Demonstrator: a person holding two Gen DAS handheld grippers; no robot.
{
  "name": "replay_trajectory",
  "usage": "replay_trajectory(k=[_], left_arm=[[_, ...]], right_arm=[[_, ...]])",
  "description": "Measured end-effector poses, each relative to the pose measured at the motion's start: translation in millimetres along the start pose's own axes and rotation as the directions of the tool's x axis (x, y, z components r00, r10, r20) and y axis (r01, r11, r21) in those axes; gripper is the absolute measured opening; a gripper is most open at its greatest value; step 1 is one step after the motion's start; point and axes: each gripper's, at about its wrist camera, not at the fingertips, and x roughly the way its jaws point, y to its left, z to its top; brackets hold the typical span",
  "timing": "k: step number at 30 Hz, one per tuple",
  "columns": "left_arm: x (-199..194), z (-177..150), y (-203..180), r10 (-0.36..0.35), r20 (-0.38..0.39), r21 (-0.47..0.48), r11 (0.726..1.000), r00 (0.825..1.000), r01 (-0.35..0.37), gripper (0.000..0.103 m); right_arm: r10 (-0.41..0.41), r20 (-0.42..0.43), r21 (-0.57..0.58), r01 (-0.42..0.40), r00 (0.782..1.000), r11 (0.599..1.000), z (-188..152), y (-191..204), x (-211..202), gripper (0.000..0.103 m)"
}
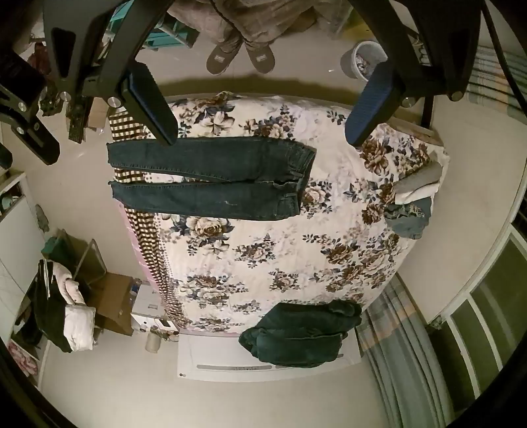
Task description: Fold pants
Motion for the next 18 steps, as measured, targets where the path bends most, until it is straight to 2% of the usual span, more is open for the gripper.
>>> replay_trajectory(k=[18], left_arm=[[0.6,0.3,-0.1,-0.006,-0.004,-0.006,1.000,1.000,0.006,0.103]], right_arm=[[-0.003,-0.009,-0.003,0.003,1.000,1.000,-3.5,4.2,-1.3,0.103]])
